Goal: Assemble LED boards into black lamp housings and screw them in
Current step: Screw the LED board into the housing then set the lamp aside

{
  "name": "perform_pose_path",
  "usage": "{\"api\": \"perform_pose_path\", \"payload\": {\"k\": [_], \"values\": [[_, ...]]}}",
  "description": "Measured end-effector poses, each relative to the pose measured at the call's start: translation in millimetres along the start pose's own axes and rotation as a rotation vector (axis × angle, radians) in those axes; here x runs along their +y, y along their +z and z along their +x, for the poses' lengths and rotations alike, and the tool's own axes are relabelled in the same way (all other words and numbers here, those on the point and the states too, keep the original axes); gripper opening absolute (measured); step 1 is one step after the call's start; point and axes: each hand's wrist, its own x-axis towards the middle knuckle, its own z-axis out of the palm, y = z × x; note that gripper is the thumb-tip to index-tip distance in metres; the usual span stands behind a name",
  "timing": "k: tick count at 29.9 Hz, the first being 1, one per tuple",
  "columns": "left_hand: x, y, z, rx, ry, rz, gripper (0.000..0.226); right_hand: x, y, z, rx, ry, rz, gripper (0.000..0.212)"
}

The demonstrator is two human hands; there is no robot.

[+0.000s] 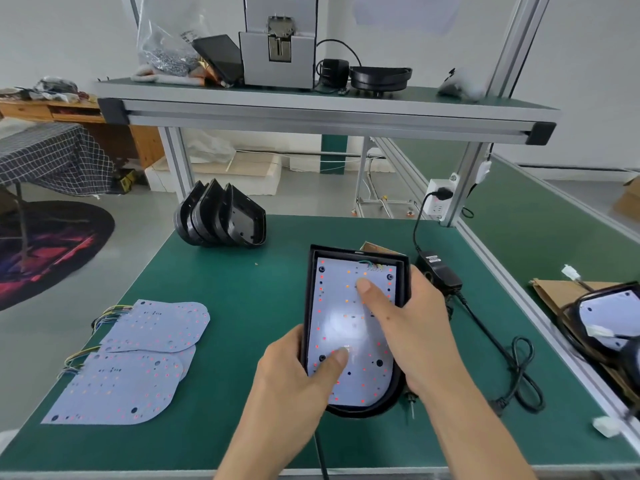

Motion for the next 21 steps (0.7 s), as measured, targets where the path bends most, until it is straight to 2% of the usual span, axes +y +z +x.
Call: {"api": "perform_pose_path", "payload": {"k": [3, 6, 8, 11, 14, 17, 19, 21], "values": [[-9, -7, 5, -0.155, -0.103, -0.208, 0.026, 13, 4, -1, -0.062, 0.090, -0.036, 0.016], [-29, -5, 16, -0.027, -0.217, -0.205, 0.014, 27, 10, -6, -0.232, 0.208, -0.048, 0.023], [-45, 1, 22, 0.039, -0.345, -0.243, 0.014, 40, 6, -11, -0.285, 0.261, -0.181, 0.031], [-63, 9, 29, 0.064, -0.451, -0.230, 0.014, 57, -13, -18, -0.059, 0.236, -0.489, 0.026], [-66, 16, 37, 0.103, -0.408, -0.110, 0.009, 73, -40, -23, 0.095, 0.206, -0.742, 0.026], [-61, 18, 49, 0.160, -0.347, 0.061, 0.024, 77, -52, -17, 0.127, 0.205, -0.877, 0.019], [-55, 16, 55, 0.170, -0.318, 0.219, 0.027, 76, -50, -4, 0.111, 0.238, -0.989, 0.027], [-51, 14, 58, 0.166, -0.306, 0.302, 0.036, 78, -47, 14, 0.008, 0.328, -1.159, 0.041]]}}
